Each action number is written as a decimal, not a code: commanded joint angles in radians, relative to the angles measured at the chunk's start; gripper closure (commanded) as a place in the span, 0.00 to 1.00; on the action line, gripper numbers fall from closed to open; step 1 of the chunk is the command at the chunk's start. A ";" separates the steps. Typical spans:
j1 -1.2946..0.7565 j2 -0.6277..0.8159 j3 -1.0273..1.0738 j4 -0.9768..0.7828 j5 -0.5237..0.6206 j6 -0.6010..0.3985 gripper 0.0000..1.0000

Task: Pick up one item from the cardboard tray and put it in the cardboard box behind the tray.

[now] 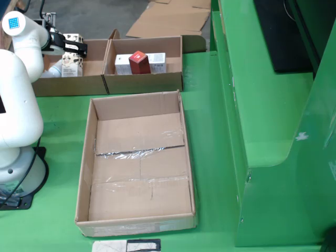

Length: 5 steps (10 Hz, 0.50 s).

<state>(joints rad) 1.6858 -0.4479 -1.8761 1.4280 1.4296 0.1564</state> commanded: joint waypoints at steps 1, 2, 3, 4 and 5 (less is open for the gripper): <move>-0.005 0.043 0.045 -0.038 0.001 -0.002 0.00; -0.019 0.081 0.065 -0.092 0.022 -0.004 0.00; -0.008 0.146 0.115 -0.215 0.001 -0.021 0.00; -0.008 0.146 0.115 -0.215 0.001 -0.021 0.00; 0.003 0.206 0.157 -0.314 -0.023 -0.035 0.00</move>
<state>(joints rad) 1.6689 -0.3573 -1.8008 1.2915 1.4312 0.1426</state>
